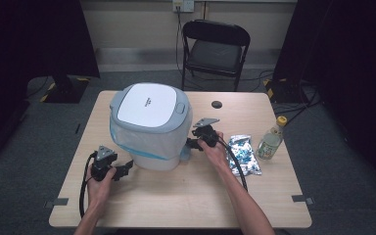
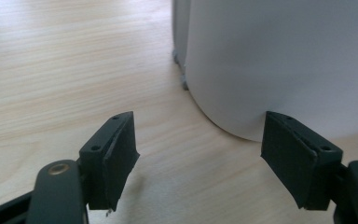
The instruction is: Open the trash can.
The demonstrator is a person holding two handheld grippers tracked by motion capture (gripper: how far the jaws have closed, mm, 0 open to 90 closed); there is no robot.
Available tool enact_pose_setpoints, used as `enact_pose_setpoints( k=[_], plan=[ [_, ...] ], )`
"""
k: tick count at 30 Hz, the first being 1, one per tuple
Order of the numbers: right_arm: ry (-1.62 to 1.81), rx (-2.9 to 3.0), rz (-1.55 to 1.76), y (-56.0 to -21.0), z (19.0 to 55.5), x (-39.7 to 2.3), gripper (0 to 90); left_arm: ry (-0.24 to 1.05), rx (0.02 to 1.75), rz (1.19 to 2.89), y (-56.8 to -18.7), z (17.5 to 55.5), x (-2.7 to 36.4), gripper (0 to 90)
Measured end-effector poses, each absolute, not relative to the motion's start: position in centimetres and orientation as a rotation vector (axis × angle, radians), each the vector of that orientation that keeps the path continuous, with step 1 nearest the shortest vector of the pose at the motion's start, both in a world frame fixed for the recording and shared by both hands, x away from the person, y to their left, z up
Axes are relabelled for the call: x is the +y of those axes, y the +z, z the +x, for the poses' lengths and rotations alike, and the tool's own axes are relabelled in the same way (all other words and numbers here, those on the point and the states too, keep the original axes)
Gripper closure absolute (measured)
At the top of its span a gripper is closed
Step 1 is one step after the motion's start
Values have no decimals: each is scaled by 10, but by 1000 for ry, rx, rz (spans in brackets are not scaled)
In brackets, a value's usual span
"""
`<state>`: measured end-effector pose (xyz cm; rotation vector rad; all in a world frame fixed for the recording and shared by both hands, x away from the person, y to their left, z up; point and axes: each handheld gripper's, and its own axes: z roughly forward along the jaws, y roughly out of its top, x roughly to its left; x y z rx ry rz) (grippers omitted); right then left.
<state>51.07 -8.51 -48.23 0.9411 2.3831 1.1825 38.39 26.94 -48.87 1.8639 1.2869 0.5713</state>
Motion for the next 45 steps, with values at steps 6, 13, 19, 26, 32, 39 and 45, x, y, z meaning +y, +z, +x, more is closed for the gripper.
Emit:
enact_pose_setpoints(
  k=[6, 13, 19, 26, 32, 39, 45],
  plan=[
    [1187, 2453, 893, -489, 496, -91, 478, 602, 1320, 1849, -490, 387, 272, 306],
    [1212, 2449, 858, -489, 477, -93, 507, 614, 1328, 1846, -492, 393, 274, 350],
    [1248, 2470, 810, -489, 457, -94, 510, 636, 1335, 1844, -491, 400, 273, 411],
    [1305, 2510, 727, -487, 433, -88, 466, 625, 1338, 1837, -492, 414, 272, 435],
    [1334, 2525, 773, -488, 442, -97, 330, 555, 1323, 1835, -493, 417, 270, 315],
    [1272, 2564, 784, -482, 451, -102, 329, 572, 1299, 1836, -485, 409, 264, 304],
    [1290, 2548, 835, -485, 451, -113, 354, 563, 1302, 1834, -485, 409, 264, 302]
  ],
)
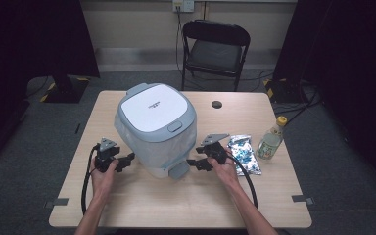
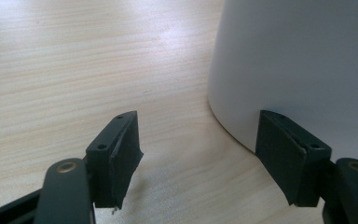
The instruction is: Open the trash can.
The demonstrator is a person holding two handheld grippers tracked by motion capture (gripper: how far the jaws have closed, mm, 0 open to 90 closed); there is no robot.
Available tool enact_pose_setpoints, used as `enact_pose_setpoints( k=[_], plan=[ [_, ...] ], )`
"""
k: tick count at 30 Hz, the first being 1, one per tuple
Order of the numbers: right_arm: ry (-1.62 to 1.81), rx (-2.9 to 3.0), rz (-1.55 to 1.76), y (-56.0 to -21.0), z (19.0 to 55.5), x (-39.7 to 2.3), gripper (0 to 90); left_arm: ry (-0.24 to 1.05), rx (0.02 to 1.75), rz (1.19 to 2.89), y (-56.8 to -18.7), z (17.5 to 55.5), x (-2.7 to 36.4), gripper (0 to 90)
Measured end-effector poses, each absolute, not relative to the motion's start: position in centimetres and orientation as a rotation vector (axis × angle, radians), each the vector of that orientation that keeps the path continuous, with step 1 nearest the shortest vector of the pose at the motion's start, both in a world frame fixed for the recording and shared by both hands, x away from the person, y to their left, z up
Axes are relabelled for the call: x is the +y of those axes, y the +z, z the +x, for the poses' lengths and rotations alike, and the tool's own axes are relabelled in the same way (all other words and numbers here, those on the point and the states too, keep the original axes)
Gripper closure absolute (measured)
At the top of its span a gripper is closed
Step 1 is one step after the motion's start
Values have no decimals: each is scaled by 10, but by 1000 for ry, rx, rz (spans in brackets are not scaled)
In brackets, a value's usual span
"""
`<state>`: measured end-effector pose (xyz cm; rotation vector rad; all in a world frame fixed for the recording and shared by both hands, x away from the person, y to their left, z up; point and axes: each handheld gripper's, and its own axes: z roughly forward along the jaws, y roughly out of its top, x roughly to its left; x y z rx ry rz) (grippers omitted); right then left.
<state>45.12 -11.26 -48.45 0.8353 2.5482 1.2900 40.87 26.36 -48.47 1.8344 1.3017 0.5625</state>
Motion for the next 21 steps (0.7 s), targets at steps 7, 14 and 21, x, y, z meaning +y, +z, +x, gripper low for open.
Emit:
enact_pose_setpoints(
  k=[7, 14, 21],
  plan=[
    [1264, 2359, 943, -479, 465, -121, 312, 574, 1324, 1828, -486, 410, 263, 294],
    [1369, 2252, 1003, -468, 482, -111, 451, 625, 1328, 1865, -485, 420, 258, 346],
    [1440, 2371, 950, -468, 464, -115, 473, 685, 1301, 1855, -486, 430, 249, 566]
  ],
)
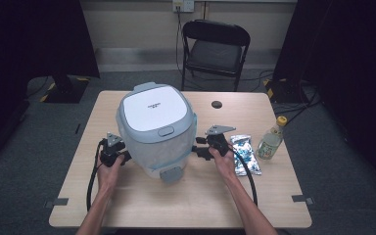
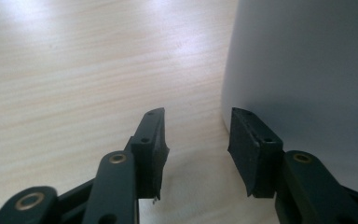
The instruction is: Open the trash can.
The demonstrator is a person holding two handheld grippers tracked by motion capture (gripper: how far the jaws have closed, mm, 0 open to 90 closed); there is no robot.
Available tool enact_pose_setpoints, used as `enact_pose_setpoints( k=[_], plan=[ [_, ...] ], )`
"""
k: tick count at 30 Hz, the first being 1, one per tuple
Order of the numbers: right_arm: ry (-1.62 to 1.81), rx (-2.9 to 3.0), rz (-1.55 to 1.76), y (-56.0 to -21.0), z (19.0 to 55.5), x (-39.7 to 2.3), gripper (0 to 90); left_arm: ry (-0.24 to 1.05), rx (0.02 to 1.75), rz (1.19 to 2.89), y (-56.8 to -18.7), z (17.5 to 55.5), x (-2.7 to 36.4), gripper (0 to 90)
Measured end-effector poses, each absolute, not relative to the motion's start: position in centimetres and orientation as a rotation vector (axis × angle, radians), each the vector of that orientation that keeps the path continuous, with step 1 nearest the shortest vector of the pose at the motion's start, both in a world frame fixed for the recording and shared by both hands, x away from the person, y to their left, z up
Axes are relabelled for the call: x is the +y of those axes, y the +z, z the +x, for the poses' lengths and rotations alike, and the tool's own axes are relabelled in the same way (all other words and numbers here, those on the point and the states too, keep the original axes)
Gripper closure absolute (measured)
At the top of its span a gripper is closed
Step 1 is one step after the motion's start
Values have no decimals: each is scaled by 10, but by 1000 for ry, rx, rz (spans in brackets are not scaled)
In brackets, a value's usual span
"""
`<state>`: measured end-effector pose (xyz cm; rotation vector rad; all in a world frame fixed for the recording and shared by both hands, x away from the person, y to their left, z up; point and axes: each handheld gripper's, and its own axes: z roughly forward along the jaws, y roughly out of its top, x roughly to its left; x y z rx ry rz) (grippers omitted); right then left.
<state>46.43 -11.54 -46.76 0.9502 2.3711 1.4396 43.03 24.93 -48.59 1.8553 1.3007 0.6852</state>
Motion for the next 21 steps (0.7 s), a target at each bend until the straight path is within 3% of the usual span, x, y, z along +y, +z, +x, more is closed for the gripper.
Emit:
enact_pose_setpoints(
  k=[3, 6, 8, 12, 17, 21],
  plan=[
    [1480, 2406, 919, -469, 450, -116, 484, 655, 1271, 1875, -485, 432, 250, 603],
    [1485, 2438, 868, -469, 433, -112, 471, 609, 1266, 1847, -488, 431, 248, 745],
    [1476, 2456, 837, -468, 426, -112, 397, 565, 1250, 1841, -488, 431, 247, 767],
    [1477, 2487, 836, -469, 419, -118, 302, 535, 1228, 1860, -488, 426, 245, 697],
    [1403, 2423, 920, -475, 424, -132, 313, 499, 1178, 1894, -489, 417, 241, 561],
    [1407, 2418, 935, -475, 426, -136, 361, 527, 1170, 1910, -487, 411, 235, 616]
  ],
)
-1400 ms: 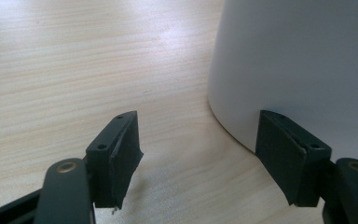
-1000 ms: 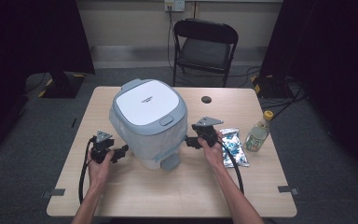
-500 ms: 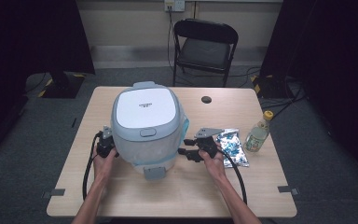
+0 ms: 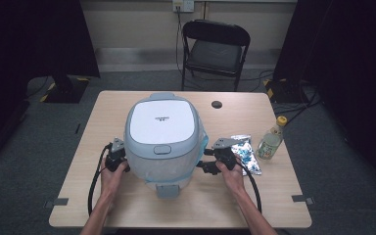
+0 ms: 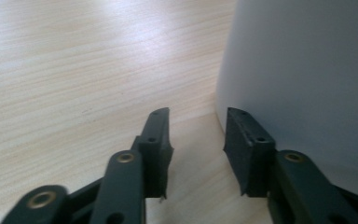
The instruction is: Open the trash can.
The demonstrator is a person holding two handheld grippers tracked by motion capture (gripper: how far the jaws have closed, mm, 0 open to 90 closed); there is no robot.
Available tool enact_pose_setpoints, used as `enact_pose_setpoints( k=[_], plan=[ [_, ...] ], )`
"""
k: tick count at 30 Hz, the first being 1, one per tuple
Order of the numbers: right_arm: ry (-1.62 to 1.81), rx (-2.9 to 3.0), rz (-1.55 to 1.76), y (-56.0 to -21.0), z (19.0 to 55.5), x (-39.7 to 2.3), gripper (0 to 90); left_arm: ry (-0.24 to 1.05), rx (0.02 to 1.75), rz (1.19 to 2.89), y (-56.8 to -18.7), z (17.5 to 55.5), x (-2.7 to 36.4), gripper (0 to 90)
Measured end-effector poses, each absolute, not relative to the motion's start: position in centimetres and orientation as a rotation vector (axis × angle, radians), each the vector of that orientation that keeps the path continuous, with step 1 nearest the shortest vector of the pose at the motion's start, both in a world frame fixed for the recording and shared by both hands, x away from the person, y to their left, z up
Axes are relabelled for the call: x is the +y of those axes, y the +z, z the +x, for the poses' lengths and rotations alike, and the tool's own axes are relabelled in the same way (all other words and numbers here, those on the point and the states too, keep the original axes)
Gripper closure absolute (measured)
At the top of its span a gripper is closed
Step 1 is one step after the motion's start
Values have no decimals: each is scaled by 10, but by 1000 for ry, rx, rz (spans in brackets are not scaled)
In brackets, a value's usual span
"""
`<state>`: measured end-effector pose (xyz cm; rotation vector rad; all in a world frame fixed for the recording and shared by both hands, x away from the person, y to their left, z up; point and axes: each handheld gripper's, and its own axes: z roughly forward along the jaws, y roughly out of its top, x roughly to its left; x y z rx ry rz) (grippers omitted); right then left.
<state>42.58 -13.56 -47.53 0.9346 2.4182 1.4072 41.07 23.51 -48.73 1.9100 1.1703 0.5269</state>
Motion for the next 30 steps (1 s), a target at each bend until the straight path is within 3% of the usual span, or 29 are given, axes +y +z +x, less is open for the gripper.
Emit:
enact_pose_setpoints(
  k=[4, 16, 20, 24, 28, 30],
  plan=[
    [1411, 2438, 906, -473, 421, -134, 478, 526, 1161, 1917, -486, 404, 233, 675],
    [1453, 2512, 861, -473, 409, -128, 464, 544, 1165, 1927, -485, 393, 239, 668],
    [1458, 2511, 855, -475, 412, -128, 406, 521, 1173, 1918, -486, 395, 241, 658],
    [1434, 2491, 888, -477, 412, -127, 401, 490, 1186, 1913, -487, 396, 247, 563],
    [1404, 2512, 904, -475, 411, -126, 334, 445, 1204, 1926, -489, 396, 257, 347],
    [1391, 2536, 904, -475, 411, -126, 313, 438, 1226, 1965, -492, 396, 262, 307]
  ],
)
